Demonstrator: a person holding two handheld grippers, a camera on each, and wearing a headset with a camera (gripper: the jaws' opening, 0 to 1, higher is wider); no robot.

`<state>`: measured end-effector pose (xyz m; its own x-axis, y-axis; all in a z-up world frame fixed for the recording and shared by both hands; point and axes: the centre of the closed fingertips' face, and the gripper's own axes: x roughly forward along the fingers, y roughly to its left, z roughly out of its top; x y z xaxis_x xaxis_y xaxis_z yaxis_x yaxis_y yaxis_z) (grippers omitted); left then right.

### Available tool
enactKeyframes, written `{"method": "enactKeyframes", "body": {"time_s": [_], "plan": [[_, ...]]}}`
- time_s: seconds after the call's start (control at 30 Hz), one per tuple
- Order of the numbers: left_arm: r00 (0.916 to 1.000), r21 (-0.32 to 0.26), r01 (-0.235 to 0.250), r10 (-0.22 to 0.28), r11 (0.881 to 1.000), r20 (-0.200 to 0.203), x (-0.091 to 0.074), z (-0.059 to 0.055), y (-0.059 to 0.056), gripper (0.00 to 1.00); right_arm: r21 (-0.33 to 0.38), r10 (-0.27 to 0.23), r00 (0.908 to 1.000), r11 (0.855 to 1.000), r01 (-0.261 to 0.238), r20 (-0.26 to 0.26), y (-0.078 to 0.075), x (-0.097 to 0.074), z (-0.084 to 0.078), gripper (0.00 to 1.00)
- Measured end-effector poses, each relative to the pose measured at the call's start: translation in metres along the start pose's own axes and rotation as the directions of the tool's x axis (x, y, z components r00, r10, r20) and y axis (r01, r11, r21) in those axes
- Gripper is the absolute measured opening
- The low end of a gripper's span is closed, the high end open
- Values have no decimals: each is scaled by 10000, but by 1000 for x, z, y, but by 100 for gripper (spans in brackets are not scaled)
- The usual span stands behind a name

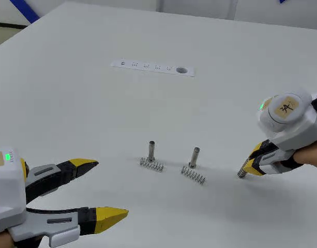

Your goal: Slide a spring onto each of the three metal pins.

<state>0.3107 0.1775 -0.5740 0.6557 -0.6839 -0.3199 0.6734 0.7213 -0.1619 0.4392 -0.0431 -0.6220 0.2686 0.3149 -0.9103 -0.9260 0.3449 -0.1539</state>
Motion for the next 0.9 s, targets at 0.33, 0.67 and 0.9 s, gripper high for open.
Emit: {"method": "enactKeyframes", "body": {"time_s": [0.33,0.67,0.9], "plan": [[10000,18,-1,0,10000,16,-1,0,0,72,-198,-186,9993,9996,192,312,1,-6,11,19],[10000,54,-19,19,10000,15,0,1,0,72,-545,-58,9966,9985,103,818,10,-6,33,19],[10000,45,-35,35,10000,35,-1,1,0,71,-704,346,9958,9971,-287,847,24,5,39,19]]}}
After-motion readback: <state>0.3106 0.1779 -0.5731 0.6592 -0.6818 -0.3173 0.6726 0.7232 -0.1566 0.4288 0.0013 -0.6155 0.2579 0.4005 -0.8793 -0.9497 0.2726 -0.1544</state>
